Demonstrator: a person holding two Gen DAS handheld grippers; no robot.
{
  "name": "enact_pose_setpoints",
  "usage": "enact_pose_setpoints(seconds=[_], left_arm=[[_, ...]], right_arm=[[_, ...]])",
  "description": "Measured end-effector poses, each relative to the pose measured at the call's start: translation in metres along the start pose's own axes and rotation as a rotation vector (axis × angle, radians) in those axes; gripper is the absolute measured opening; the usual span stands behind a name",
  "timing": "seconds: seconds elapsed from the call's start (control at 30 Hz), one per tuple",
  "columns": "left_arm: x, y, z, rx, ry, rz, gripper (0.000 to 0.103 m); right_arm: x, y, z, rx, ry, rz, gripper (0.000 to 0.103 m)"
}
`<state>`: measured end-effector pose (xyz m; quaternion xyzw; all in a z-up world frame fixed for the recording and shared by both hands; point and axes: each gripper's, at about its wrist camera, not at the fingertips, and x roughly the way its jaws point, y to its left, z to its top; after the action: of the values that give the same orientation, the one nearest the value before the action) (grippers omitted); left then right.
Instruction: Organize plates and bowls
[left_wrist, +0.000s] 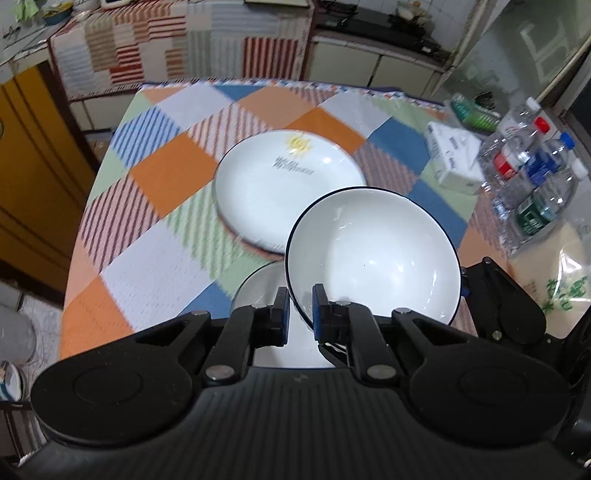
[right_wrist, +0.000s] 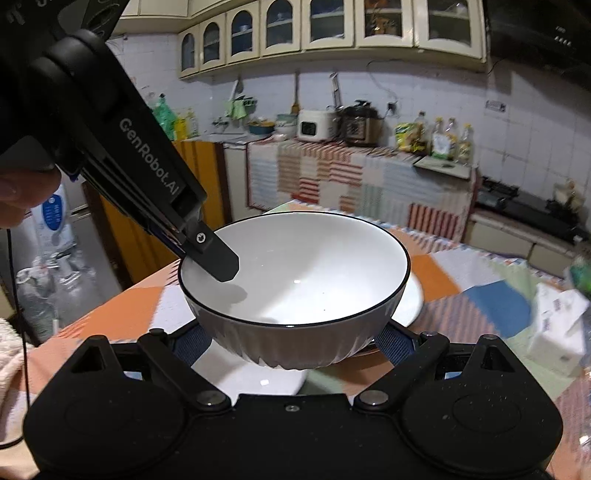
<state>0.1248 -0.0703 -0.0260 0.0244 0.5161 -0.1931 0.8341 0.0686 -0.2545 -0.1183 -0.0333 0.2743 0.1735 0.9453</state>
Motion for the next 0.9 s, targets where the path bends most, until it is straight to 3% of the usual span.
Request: enact_pose_setpoints(seconds=[0.23, 0.53, 0.9], left_arm=[[0.015, 0.014, -0.015, 0.015, 0.06, 0.068, 0.01], [0.036, 0.022, -0.026, 0.008, 0.125, 0.108, 0.01], [0.051, 0.02, -0.034, 0.029, 0.129, 0.142, 0.01]], right_arm=[[0.018, 0.015, -0.011, 0.027, 0.057, 0.08, 0.097], [0.029, 0.028, -0.025, -0.019, 0.119, 0.12, 0.096], [0.035, 0.038, -0.025, -0.113, 0.169, 0.093, 0.097]])
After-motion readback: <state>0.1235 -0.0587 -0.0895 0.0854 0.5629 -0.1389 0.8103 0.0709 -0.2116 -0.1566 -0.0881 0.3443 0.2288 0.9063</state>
